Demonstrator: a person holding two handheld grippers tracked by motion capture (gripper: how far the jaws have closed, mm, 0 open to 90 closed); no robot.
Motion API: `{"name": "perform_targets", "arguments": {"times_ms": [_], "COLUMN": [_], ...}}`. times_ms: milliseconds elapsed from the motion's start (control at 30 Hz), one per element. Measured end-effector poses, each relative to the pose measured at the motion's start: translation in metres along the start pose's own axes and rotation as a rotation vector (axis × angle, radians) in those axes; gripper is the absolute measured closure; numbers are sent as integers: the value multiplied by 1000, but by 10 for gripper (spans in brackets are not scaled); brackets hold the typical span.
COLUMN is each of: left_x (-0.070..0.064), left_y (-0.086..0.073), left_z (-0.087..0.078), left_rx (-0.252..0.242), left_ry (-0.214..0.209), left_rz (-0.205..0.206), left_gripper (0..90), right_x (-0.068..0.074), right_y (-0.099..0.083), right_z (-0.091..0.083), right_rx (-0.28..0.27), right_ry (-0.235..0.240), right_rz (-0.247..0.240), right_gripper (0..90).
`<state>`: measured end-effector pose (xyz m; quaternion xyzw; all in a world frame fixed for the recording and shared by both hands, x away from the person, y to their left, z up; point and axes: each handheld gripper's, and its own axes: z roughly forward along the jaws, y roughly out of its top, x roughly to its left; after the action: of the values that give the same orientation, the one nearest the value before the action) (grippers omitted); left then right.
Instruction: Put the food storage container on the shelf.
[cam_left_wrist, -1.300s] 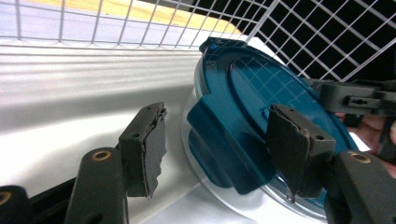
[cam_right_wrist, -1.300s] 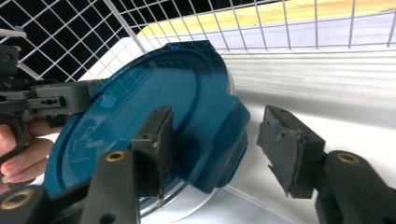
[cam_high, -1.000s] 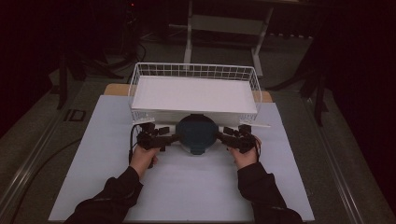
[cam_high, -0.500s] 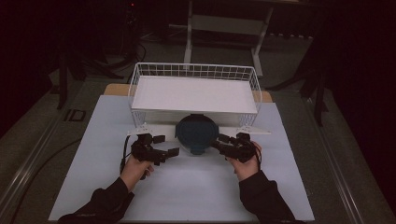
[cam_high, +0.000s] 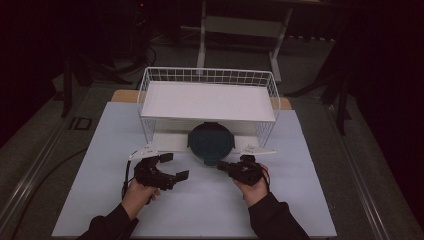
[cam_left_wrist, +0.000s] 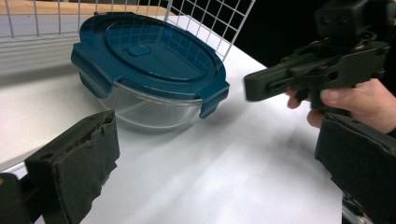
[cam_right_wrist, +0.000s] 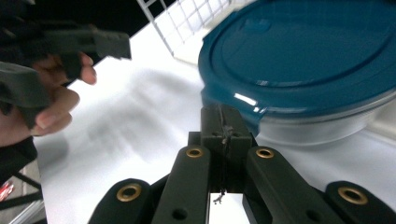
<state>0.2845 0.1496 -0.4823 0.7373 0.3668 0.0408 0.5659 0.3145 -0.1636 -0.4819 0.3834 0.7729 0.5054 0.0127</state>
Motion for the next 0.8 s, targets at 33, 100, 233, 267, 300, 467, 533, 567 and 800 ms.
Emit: {"name": "perform_targets", "arguments": {"times_ms": [33, 100, 233, 267, 300, 467, 533, 567, 800], "left_x": [-2, -3, -5, -5, -5, -5, -4, -4, -3], "left_y": [-2, -4, -7, -8, -8, -8, -8, -8, -9], "left_z": [-1, -2, -3, -3, -3, -3, -3, -3, -3], "left_rx": [-5, 0, -3, -3, -8, -26, -27, -29, -31], "left_ry": [1, 6, 11, 13, 13, 23, 21, 25, 32], "left_rz": [-1, 9, 20, 23, 24, 26, 23, 26, 30], "left_gripper": [2, 2, 2, 2, 2, 2, 2, 2, 2], "right_x": [0, 0, -1, -2, -2, -4, -6, -6, -16], "right_y": [-1, -3, -4, -4, -4, -1, 0, 1, 9], "right_z": [2, 9, 18, 20, 22, 29, 31, 31, 37], "right_rx": [7, 24, 47, 50, 50, 52, 49, 51, 37], "right_ry": [-3, -2, -14, -13, -24, -22, -27, -30, -60], "right_rz": [-2, -2, -14, -15, -18, -25, -18, -22, -12], "right_gripper": [899, 900, 900, 900, 900, 900, 900, 900, 900]}}
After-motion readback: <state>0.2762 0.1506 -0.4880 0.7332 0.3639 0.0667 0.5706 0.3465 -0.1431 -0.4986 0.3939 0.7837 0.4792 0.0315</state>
